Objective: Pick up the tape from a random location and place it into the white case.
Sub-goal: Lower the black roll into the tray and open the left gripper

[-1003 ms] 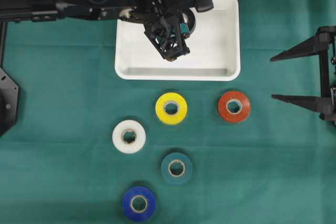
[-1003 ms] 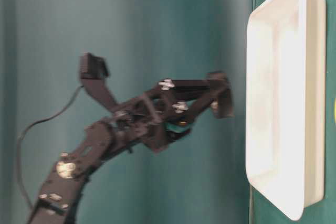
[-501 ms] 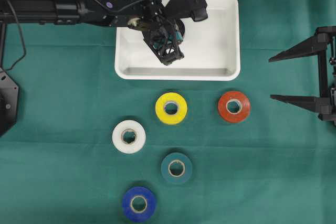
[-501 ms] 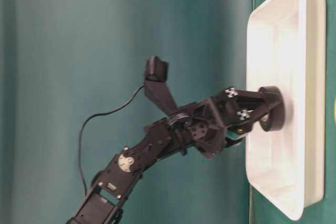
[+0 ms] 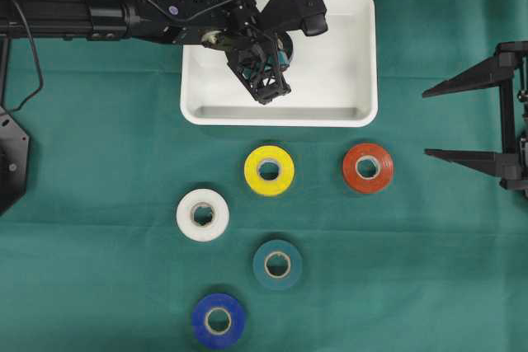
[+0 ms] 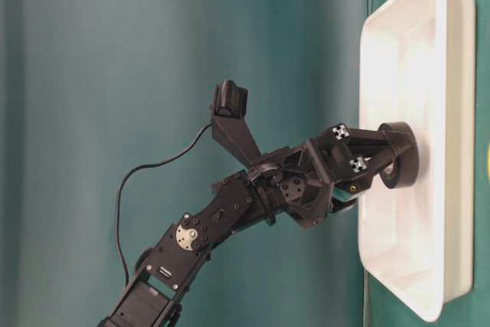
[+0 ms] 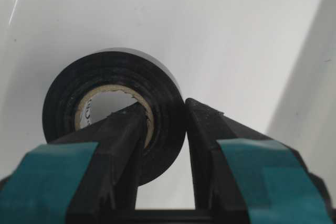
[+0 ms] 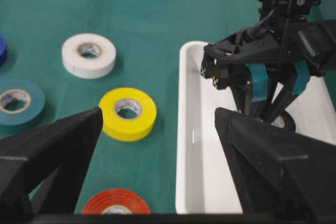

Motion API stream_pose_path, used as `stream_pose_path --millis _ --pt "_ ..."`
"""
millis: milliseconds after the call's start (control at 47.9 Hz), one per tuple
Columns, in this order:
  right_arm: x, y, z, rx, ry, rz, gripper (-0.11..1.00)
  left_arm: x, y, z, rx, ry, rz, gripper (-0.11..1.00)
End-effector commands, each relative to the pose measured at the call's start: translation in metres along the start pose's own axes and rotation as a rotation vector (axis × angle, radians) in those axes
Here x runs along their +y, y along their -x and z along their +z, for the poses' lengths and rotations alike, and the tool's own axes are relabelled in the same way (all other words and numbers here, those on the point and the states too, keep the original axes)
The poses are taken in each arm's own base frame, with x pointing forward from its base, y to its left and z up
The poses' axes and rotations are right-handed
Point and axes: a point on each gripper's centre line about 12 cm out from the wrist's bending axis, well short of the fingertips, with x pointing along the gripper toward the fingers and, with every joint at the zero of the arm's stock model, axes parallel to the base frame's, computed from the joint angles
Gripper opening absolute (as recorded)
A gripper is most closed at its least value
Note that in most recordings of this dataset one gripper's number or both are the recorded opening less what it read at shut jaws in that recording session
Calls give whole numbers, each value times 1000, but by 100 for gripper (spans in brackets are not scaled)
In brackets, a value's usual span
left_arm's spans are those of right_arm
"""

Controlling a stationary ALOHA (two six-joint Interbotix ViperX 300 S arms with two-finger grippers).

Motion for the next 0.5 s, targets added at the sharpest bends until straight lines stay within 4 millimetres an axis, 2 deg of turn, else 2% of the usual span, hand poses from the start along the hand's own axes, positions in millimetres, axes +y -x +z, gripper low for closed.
stream_pose_path --millis 0,63,272,334,376,480 --pt "-1 -1 10 -29 1 -2 91 -2 11 11 -43 -4 -3 18" --pt "0 0 11 -32 0 0 91 -2 11 11 -43 -6 -3 22" --pt "-1 0 10 -31 1 -2 91 -2 10 10 -51 -9 -3 82" --pt "-1 0 10 -31 1 -2 91 -2 11 9 -51 -7 -3 95" --pt "-1 -1 10 -29 1 -2 91 -2 11 9 -49 -9 -3 98" --pt "-1 0 10 -31 0 -2 91 -2 11 9 -46 -7 -3 94"
